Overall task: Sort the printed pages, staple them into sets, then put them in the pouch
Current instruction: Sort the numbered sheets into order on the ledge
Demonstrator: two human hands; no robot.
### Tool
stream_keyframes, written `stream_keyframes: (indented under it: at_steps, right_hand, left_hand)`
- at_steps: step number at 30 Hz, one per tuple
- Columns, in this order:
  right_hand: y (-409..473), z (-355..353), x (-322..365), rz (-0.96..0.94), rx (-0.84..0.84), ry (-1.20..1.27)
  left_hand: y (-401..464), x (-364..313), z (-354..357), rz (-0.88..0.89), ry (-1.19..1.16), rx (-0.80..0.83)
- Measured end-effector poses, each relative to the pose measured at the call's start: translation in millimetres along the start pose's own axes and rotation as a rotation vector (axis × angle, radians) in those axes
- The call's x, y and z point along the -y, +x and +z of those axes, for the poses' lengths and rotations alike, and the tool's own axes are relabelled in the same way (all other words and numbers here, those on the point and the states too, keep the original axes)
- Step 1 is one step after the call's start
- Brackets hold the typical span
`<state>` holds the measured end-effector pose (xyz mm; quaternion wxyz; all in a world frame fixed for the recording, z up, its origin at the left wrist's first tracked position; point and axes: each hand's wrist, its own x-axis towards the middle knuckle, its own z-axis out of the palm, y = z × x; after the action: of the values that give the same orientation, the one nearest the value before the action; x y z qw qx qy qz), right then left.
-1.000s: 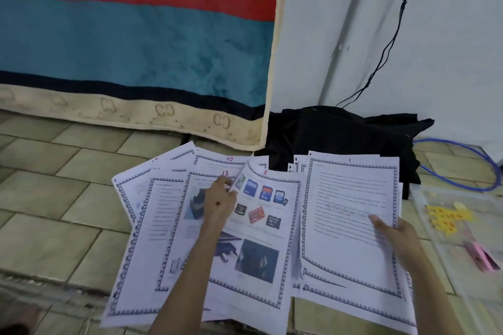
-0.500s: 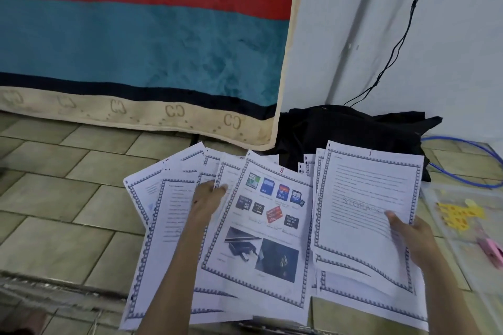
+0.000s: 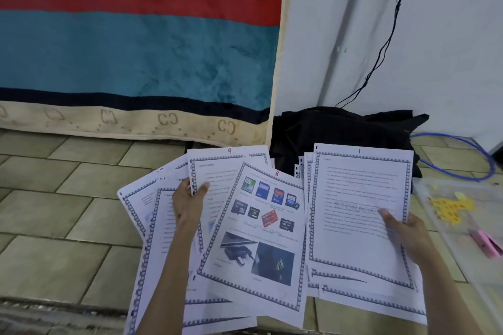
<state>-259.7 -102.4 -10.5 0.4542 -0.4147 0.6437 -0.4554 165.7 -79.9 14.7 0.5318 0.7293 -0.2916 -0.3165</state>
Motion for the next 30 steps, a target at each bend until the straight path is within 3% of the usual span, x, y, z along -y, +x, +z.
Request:
stream_keyframes:
  at_steps: [4,8,10,15,19,23,26,30]
  right_hand:
    - [-2,0,2,-0.028,0.022,-0.029]
    - [1,3,-1,-0.015,-0.006,-0.078]
    - [3,5,-1,-0.002,-0.023,-0.098]
    - [1,9,3,0.027,-0.056,-0.115]
    - [2,12,1,0.049,-0.061,-0.140]
    - [1,23,1,0.018,-0.118,-0.232]
    - [-2,30,0,-0.031,-0.165,-0.345]
    - [-11,37,8,-0.010,-0.118,-0.293]
  left_hand:
    - [2,9,7,-0.020,0.246,0.113]
    - [-1,8,14,-0.039,0.566,0.087]
    - [1,7,15,-0.062,0.570,0.084]
    - [6,1,12,-0.084,0.331,0.037]
    - [-17,-19,24,0.161,0.281,-0.003]
    - [-62,-19,50,0.474,0.368,0.132]
    - [-85,-13,60,0.523,0.501,0.272]
    - [-86,-2,62,0.534,0.686,0.384]
